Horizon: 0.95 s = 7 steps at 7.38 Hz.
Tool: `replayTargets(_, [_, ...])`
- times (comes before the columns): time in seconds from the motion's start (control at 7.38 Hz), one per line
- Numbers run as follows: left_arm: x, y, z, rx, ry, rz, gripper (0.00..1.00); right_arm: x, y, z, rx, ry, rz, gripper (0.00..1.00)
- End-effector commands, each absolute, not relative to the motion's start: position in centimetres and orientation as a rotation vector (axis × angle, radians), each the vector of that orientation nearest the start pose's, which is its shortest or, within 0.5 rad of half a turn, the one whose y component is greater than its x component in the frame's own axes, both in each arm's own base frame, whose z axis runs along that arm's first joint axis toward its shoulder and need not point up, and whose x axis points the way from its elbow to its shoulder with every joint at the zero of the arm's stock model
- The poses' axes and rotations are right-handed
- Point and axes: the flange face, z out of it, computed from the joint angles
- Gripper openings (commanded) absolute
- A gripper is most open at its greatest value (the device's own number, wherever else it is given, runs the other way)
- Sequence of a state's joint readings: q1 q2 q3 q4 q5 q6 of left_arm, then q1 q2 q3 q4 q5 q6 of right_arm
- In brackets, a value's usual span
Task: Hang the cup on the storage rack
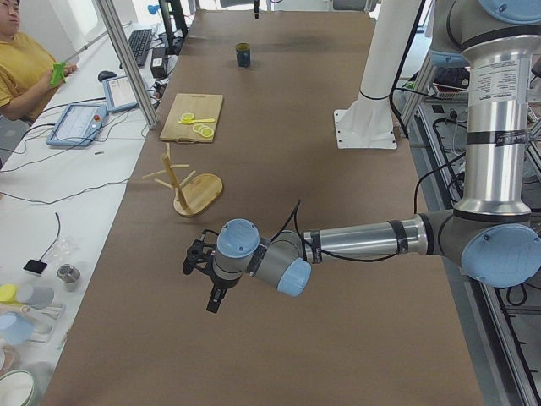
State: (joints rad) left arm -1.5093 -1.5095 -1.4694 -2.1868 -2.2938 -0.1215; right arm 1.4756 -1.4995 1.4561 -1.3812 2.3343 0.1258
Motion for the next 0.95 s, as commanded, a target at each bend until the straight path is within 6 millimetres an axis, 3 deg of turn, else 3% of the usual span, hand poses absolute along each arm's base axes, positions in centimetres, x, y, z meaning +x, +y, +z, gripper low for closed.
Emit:
replayTargets(0.0, [-3.6,-48.7,66.3,0.329,0.783,0.03,0.98,0.5,-53.6,65.7,0.069,-0.791,-0.05,1.0])
replayTargets(0.14, [-3.6,-48.9,65.5,0.319,0.792,-0.047,0.98,-2.1,-53.5,65.2,0.05,-0.821,-0.081,1.0])
replayTargets(0.54, [-3.5,-48.4,65.6,0.34,0.805,-0.038,0.98,-10.0,-57.7,58.7,0.04,-0.85,-0.034,1.0])
replayTargets(0.81, [-3.5,-48.5,65.5,0.341,0.805,-0.04,0.98,-15.5,-59.3,56.2,0.03,-0.842,-0.061,1.0])
